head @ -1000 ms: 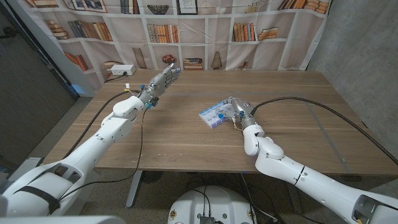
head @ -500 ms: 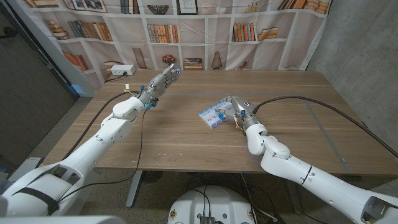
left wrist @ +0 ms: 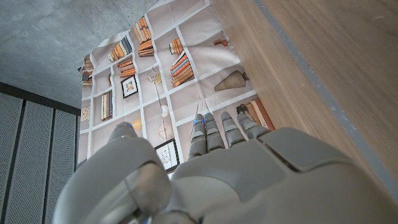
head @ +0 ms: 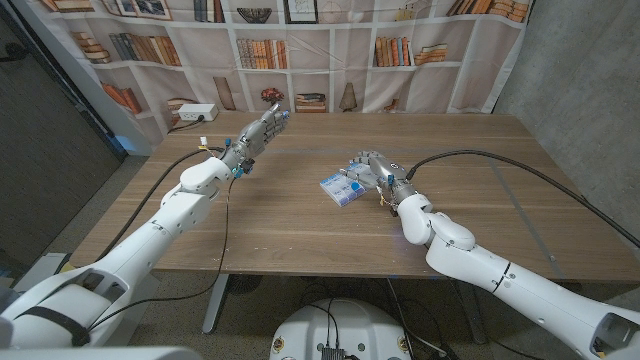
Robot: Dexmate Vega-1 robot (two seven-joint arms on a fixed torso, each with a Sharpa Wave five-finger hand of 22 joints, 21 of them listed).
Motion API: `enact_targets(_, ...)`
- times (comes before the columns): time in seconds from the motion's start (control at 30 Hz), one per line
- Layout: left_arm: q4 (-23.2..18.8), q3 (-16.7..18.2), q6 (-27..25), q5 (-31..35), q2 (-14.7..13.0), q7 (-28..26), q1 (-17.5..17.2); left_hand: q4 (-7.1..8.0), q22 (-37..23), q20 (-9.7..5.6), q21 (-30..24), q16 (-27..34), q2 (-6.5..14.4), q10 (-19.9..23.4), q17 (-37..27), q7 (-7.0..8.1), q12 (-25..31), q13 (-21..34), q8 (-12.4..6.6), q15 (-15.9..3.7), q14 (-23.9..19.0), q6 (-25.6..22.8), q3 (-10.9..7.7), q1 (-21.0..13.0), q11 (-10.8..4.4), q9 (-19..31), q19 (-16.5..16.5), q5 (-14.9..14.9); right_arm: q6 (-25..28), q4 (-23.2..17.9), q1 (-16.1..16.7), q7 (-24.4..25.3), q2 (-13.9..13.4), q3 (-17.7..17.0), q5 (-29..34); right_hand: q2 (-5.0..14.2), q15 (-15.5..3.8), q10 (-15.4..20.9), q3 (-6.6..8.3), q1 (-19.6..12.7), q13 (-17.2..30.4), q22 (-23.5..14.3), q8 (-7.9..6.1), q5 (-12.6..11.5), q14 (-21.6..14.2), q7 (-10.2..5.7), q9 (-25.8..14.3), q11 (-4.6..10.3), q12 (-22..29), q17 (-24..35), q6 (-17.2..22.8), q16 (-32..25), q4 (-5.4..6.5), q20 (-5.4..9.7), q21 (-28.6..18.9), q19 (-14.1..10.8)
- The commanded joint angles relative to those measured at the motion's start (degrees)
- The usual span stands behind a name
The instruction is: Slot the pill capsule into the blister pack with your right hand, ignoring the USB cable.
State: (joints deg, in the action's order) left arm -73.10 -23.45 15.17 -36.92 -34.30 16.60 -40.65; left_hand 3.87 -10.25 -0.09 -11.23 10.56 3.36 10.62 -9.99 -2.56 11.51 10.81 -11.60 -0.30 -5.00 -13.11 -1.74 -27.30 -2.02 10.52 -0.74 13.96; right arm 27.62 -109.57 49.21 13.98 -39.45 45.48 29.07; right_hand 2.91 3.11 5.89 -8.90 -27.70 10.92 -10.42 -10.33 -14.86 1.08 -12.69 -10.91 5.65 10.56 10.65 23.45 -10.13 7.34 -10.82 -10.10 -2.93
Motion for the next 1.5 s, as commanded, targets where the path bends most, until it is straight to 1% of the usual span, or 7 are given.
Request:
enact_targets(0.03,-2.16,0.65,-0.36,-0.26,-0.90,-0.85,-1.86,0.11,-0.12,0.21,-0.14,0.06,-0.11,0.10,-0.32,0.29,-0.10,0.06,0.08,-0.32,0.03,-0.42,0.12,-0.10,-0.19,0.30,-0.47,-0.11,-0.12,-0.22,-1.48,-4.92,-0.43,1.34,3.15,0.01,-0.23,-1.19,-0.66,0.81,0.05,-0.16,-0.08,-0.61,1.94,0.03,-0.10,-0.10,0.10,0.06,-0.73,0.39,0.04,0.66,0.04,1.78)
enact_targets(0.33,-1.99,0.76,-0.37,-0.33,-0.97,-0.89,-1.86,0.11,-0.12,0.15,-0.15,0.08,-0.06,0.21,-0.31,0.08,-0.06,0.06,0.04,-0.37,0.01,-0.55,0.20,-0.15,0.21,0.30,-0.49,-0.11,0.20,0.33,-2.08,-6.19,-0.11,1.66,4.76,0.68,-1.33,-1.62,-0.91,1.88,0.03,-0.16,-0.53,-0.85,2.56,0.05,-0.14,-0.05,0.36,0.17,-0.23,0.00,0.51,0.93,-0.16,2.66)
enact_targets(0.6,-1.17,0.67,-0.19,-0.30,-0.72,-0.54,-1.30,0.12,-0.12,0.15,-0.16,0.09,-0.05,0.18,-0.32,0.16,-0.07,0.06,0.04,-0.36,0.00,-0.58,0.27,-0.16,0.15,0.30,-0.51,-0.11,0.05,1.19,-2.26,-6.30,0.43,1.53,5.04,1.02,-1.85,-1.78,-0.83,1.76,0.02,-0.16,-0.91,-1.03,2.55,0.09,-0.19,0.21,0.50,0.08,0.58,-0.16,0.36,0.88,-0.37,2.71)
enact_targets(0.97,0.02,0.47,0.04,-0.24,-0.33,0.15,-0.38,0.14,-0.12,0.14,-0.17,0.09,0.00,0.22,-0.32,0.20,-0.05,0.06,0.04,-0.34,0.03,-0.61,0.38,-0.19,0.17,0.30,-0.52,-0.12,0.45,1.51,-2.39,-6.64,0.75,1.61,5.59,2.11,-2.82,-0.68,-0.55,1.34,-0.01,-0.13,-2.53,-1.48,0.96,0.20,-0.42,0.62,1.36,-0.08,5.13,-0.85,-0.14,0.61,-1.06,1.89)
enact_targets(1.2,0.38,0.32,-0.20,-0.18,-0.15,0.26,0.06,0.15,-0.12,0.17,-0.18,0.09,0.03,0.20,-0.32,0.08,-0.05,0.06,0.07,-0.37,0.05,-0.57,0.44,-0.21,-0.02,0.30,-0.53,-0.12,0.38,1.65,-2.41,-6.96,0.80,1.23,4.87,2.77,-3.46,-0.13,-0.55,1.25,0.01,-0.11,-4.03,-1.67,-0.53,0.22,-0.70,0.66,1.76,-0.11,9.92,-1.15,-0.44,0.48,-1.61,0.42)
enact_targets(1.33,0.57,0.26,-0.18,-0.12,-0.02,0.27,0.24,0.15,-0.12,0.17,-0.18,0.10,0.07,0.09,-0.32,0.12,-0.10,0.06,0.05,-0.33,0.03,-0.61,0.47,-0.22,0.07,0.30,-0.56,-0.12,-1.25,2.32,-1.82,-4.62,0.96,0.70,4.43,2.99,-3.96,-0.09,-0.49,0.89,0.04,-0.10,-4.74,-1.74,-1.89,0.16,-0.93,0.87,1.86,-0.11,12.09,-1.47,-0.76,0.36,-1.88,-0.54)
enact_targets(1.5,0.22,0.21,-0.61,0.22,-0.06,-0.61,0.18,0.16,-0.12,0.19,-0.18,0.11,0.10,0.27,-0.32,0.13,-0.02,0.06,0.04,-0.37,0.02,-0.67,0.51,-0.24,0.15,0.30,-0.56,-0.13,-4.54,3.77,-0.82,-0.86,1.24,-0.48,2.99,2.40,-5.14,2.40,-0.57,-0.72,0.15,-0.12,-6.04,-1.91,-5.82,0.11,-1.69,0.92,2.93,-0.09,15.61,-2.18,-2.11,0.56,-2.71,-3.77)
